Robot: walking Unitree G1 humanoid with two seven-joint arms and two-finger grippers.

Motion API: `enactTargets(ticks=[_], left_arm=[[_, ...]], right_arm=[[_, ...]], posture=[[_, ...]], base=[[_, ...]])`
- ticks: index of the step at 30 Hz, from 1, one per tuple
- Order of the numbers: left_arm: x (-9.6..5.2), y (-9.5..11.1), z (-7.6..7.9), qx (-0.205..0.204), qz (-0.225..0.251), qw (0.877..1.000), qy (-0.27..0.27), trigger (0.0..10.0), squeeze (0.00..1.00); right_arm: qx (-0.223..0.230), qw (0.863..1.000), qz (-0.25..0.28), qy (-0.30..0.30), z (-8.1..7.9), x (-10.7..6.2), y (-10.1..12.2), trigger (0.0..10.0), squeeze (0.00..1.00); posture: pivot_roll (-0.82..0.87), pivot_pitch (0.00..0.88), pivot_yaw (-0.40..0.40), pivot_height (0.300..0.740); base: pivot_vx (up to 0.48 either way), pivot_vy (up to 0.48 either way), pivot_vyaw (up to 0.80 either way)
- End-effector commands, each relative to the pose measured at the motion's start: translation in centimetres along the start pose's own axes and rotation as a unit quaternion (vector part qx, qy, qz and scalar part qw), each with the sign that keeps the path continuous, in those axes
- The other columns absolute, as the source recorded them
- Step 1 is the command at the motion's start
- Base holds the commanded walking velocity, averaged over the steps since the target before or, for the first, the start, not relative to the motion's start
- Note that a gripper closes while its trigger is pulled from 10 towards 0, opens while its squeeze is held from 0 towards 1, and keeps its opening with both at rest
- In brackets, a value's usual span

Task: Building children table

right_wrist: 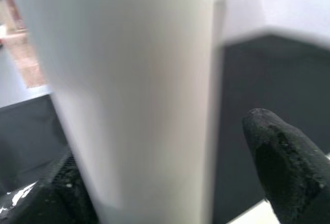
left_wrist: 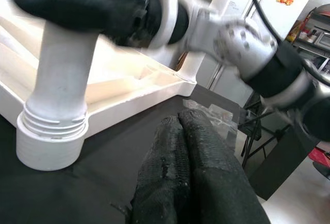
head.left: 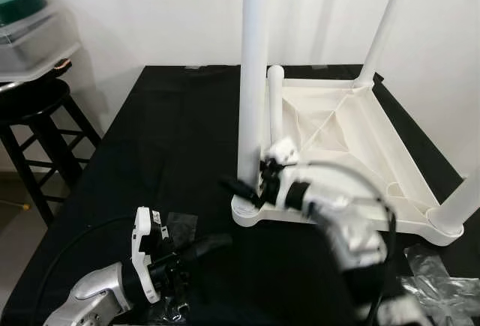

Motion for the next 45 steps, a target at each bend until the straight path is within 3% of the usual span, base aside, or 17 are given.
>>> enactTargets(ticks=[1, 3, 6, 9, 19, 20, 34, 37, 39, 40, 41, 42, 43, 44, 45], left_arm=[[0.0, -0.4, 0.0, -0.001, -0.005, 1.0, 0.003, 10.0, 0.0], [0.0, -0.4, 0.0, -0.002, -0.004, 1.0, 0.003, 10.0, 0.0], [0.0, -0.4, 0.0, -0.002, -0.004, 1.0, 0.003, 10.0, 0.0], [0.0, -0.4, 0.1, -0.002, -0.004, 1.0, 0.002, 10.0, 0.0], [-0.2, -0.4, 0.5, -0.005, -0.006, 1.0, 0.001, 10.0, 0.0], [-0.2, -0.5, 0.5, -0.005, -0.007, 1.0, 0.002, 10.0, 0.0], [-0.2, -0.4, 0.4, -0.005, -0.008, 1.0, 0.002, 10.0, 0.0], [-0.3, -0.3, 0.5, -0.004, -0.005, 1.0, 0.004, 10.0, 0.0], [-0.3, -0.2, 0.5, -0.004, -0.005, 1.0, 0.003, 10.0, 0.0], [-0.4, -0.2, 0.5, -0.004, -0.006, 1.0, 0.003, 10.0, 0.0], [-0.4, -0.2, 0.5, -0.004, -0.006, 1.0, 0.003, 10.0, 0.0], [-0.5, -0.2, 0.4, -0.003, -0.007, 1.0, 0.002, 10.0, 0.0], [-0.5, -0.2, 0.4, -0.003, -0.007, 1.0, 0.002, 10.0, 0.0], [-0.6, -0.1, 0.4, -0.003, -0.008, 1.0, 0.002, 10.0, 0.0], [-0.7, -0.2, 0.3, -0.003, -0.009, 1.0, 0.002, 10.0, 0.0]], right_arm=[[-0.008, 0.999, -0.015, 0.036, -0.5, 0.1, -0.9, 10.0, 0.0], [-0.02, 0.997, -0.022, 0.075, 0.3, -0.1, -0.4, 10.0, 0.0], [-0.013, 0.99, -0.022, 0.136, 0.1, -0.5, 0.3, 10.0, 0.0], [-0.021, 0.981, -0.053, 0.185, 0.1, -0.7, -0.4, 10.0, 0.0], [0.004, 0.976, -0.04, 0.213, 0.5, 0.6, 0.2, 10.0, 0.0], [0.007, 0.975, -0.037, 0.221, 0.4, 0.5, 0.3, 0.0, 0.0], [-0.012, 0.973, -0.043, 0.226, 0.9, -1.3, -0.3, 0.0, 0.0], [-0.019, 0.988, -0.046, 0.146, 0.1, -2.0, -2.1, 0.0, 0.0], [-0.016, 0.99, -0.046, 0.132, -0.2, -2.0, -2.3, 0.0, 0.0], [0.0, 0.997, -0.061, 0.043, -0.7, -1.0, -3.9, 0.0, 0.0], [0.0, 0.997, -0.061, 0.043, -0.7, -1.0, -3.9, 0.0, 0.0], [0.052, 0.968, -0.125, -0.21, -0.2, -1.7, -7.7, 0.0, 0.0], [0.052, 0.968, -0.125, -0.21, -0.2, -1.7, -7.7, 0.0, 0.0], [0.077, 0.921, -0.173, -0.341, 0.1, -3.9, -9.7, 0.0, 0.0], [0.05, 0.906, -0.182, -0.379, 0.2, -4.9, -9.2, 0.0, 0.0]], posture=[[-0.02, 0.052, -0.006, 0.74], [-0.02, 0.053, -0.009, 0.74], [-0.01, 0.054, -0.007, 0.74], [0.0, 0.058, -0.011, 0.74], [0.03, 0.067, -0.007, 0.74], [0.04, 0.067, -0.009, 0.74], [0.02, 0.071, -0.004, 0.74], [0.0, 0.081, -0.007, 0.74], [0.0, 0.081, -0.007, 0.74], [-0.01, 0.087, -0.015, 0.74], [-0.01, 0.087, -0.015, 0.74], [-0.02, 0.095, -0.017, 0.74], [-0.02, 0.095, -0.017, 0.74], [-0.02, 0.095, -0.017, 0.74], [-0.02, 0.088, 0.004, 0.74]], base=[[0.0, 0.0, 0.0], [0.0, 0.0, 0.0], [0.0, 0.0, 0.0], [0.0, 0.0, 0.0], [0.0, 0.0, 0.0], [0.0, 0.0, 0.0], [0.0, 0.0, 0.0], [0.0, 0.0, 0.0], [0.0, 0.0, 0.0], [0.0, 0.0, 0.0], [0.0, 0.0, 0.0], [0.0, 0.0, 0.0], [0.0, 0.0, 0.0], [0.0, 0.0, 0.0], [0.0, 0.0, 0.0]])
Point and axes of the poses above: a point about 5 cm out from each wrist's last joint towards the gripper, its own x axis pointing out of the wrist towards the gripper, its own y axis along the axis of the wrist's last joint, z = x × y, the point moved 5 cm from there along x, pointing out of the wrist towards the gripper, and after that the axes turned 1 degree about -x, right-handed, at the moved point
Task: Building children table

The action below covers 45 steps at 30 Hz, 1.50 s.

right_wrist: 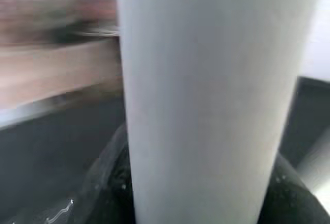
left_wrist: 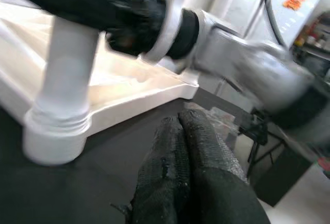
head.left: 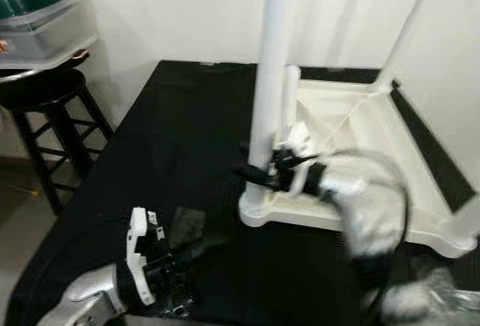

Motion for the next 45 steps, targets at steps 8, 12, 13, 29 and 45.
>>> enactTargets(ticks=[8, 12, 13, 29, 45], left_arm=[[-0.3, -0.4, -0.2, -0.005, -0.01, 1.0, 0.0, 10.0, 0.0], [-0.4, -0.5, -0.3, -0.003, -0.008, 1.0, 0.005, 10.0, 0.0], [-0.4, -0.5, -0.3, -0.003, -0.008, 1.0, 0.005, 10.0, 0.0], [0.1, -0.7, -0.4, -0.001, -0.008, 1.0, 0.003, 10.0, 0.0], [0.3, -0.8, -0.3, 0.004, -0.009, 1.0, 0.003, 10.0, 0.0]], right_arm=[[-0.064, 0.99, -0.127, 0.015, 2.5, -1.3, -5.7, 0.0, 0.0], [-0.041, 0.991, -0.108, 0.062, 0.8, -0.9, -4.7, 10.0, 1.0], [-0.041, 0.991, -0.108, 0.062, 0.8, -0.9, -4.7, 10.0, 1.0], [-0.081, 0.937, -0.017, 0.341, 1.1, -1.4, 1.6, 10.0, 0.0], [-0.041, 0.92, -0.015, 0.389, 3.3, 0.0, 1.9, 0.0, 0.0]], posture=[[-0.02, 0.062, -0.015, 0.74], [-0.01, 0.05, -0.018, 0.74], [-0.01, 0.05, -0.018, 0.74], [-0.01, 0.037, -0.016, 0.74], [0.0, 0.043, -0.028, 0.74]], base=[[0.0, 0.0, 0.0], [0.0, 0.0, 0.0], [0.0, 0.0, 0.0], [0.0, 0.0, 0.0], [0.0, 0.0, 0.0]])
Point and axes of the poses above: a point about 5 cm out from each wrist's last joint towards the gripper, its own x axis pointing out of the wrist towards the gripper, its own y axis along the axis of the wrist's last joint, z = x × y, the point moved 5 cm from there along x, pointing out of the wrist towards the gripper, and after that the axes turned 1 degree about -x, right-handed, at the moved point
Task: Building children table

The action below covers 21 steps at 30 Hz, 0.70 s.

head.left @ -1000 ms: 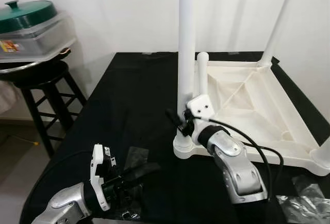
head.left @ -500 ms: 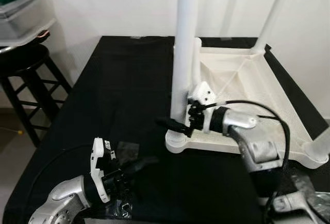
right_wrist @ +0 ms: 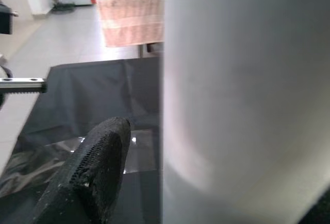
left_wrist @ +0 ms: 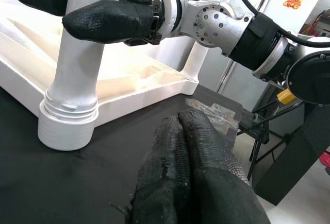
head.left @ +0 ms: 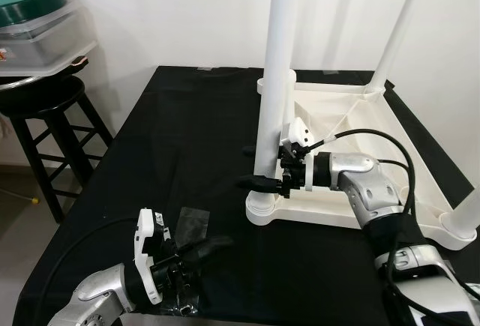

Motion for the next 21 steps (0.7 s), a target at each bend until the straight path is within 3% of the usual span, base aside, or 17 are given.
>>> enactTargets(ticks=[1, 5, 14, 16, 20, 21], left_arm=[[0.1, -0.3, 0.1, 0.002, -0.004, 1.0, 0.001, 10.0, 0.0], [0.1, -0.3, 0.1, 0.002, -0.003, 1.0, 0.0, 10.0, 0.0], [0.1, -0.1, 0.0, 0.001, -0.002, 1.0, 0.0, 10.0, 0.0], [0.0, -0.1, 0.0, 0.001, -0.002, 1.0, 0.0, 10.0, 0.0], [-0.1, -0.1, 0.0, 0.001, -0.002, 1.0, 0.0, 10.0, 0.0], [-0.2, 0.0, 0.0, 0.0, -0.001, 1.0, 0.001, 10.0, 0.0]], right_arm=[[-0.007, 1.0, 0.012, 0.008, -0.1, 0.0, 0.4, 0.0, 0.0], [-0.007, 1.0, 0.013, 0.005, -0.1, -0.1, 0.4, 0.0, 0.0], [-0.011, 0.997, 0.033, -0.064, 0.8, -0.5, 0.1, 0.0, 0.0], [0.006, 0.993, 0.04, -0.115, 0.6, -0.1, -0.4, 0.0, 0.0], [0.017, 0.99, 0.041, -0.137, 0.5, 0.1, -0.7, 0.0, 0.0], [0.035, 0.977, 0.011, -0.209, -1.1, 2.0, -3.3, 0.0, 0.0]], posture=[[0.0, 0.043, -0.028, 0.74], [-0.01, 0.043, -0.026, 0.74], [-0.02, 0.051, -0.015, 0.74], [-0.02, 0.058, -0.017, 0.74], [-0.02, 0.059, -0.019, 0.74], [-0.04, 0.071, -0.006, 0.74]], base=[[0.0, 0.0, 0.0], [0.0, 0.0, 0.0], [0.0, 0.0, 0.0], [0.0, 0.0, 0.0], [0.0, 0.0, 0.0], [0.0, 0.0, 0.0]])
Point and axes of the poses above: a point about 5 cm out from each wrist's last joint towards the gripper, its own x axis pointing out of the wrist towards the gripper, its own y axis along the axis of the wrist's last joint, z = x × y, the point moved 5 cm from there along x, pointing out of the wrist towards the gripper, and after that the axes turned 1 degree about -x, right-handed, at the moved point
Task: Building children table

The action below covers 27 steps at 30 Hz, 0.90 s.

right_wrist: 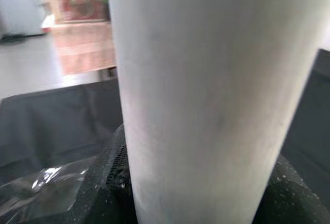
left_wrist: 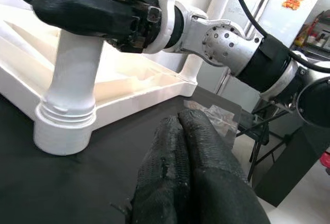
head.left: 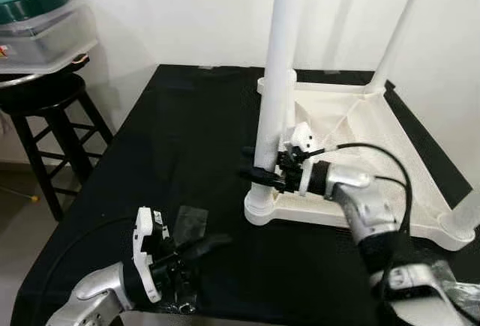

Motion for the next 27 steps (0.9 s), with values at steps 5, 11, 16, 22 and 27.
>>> enactTargets(ticks=[5, 11, 16, 22, 27], left_arm=[[-0.6, 0.0, -0.2, -0.002, -0.005, 1.0, 0.005, 10.0, 0.0], [-0.5, -0.1, -0.3, 0.002, -0.012, 1.0, 0.001, 10.0, 0.0], [-0.5, -0.1, -0.4, 0.004, -0.009, 1.0, 0.005, 10.0, 0.0], [-0.4, -0.2, -0.4, 0.004, -0.01, 1.0, 0.004, 10.0, 0.0], [-0.2, -0.2, -0.3, 0.004, -0.008, 1.0, 0.004, 10.0, 0.0]], right_arm=[[-0.008, 0.98, -0.055, -0.19, -1.4, 1.1, -3.7, 0.0, 0.0], [-0.004, 0.983, -0.053, -0.174, -1.8, 1.5, -3.7, 0.0, 0.0], [0.002, 0.981, -0.057, -0.183, -1.7, 1.4, -3.4, 10.0, 0.0], [0.036, 0.988, -0.029, -0.149, -2.5, 1.8, -2.2, 10.0, 1.0], [-0.002, 1.0, 0.02, 0.002, -3.5, 2.1, 1.4, 10.0, 0.0]], posture=[[-0.05, 0.064, 0.009, 0.74], [-0.04, 0.061, 0.0, 0.74], [-0.04, 0.056, -0.005, 0.74], [-0.03, 0.052, -0.005, 0.74], [-0.03, 0.047, -0.009, 0.74]], base=[[0.0, 0.0, 0.0], [0.0, 0.0, 0.0], [0.0, 0.0, 0.0], [0.0, 0.0, 0.0], [0.0, 0.0, 0.0]])
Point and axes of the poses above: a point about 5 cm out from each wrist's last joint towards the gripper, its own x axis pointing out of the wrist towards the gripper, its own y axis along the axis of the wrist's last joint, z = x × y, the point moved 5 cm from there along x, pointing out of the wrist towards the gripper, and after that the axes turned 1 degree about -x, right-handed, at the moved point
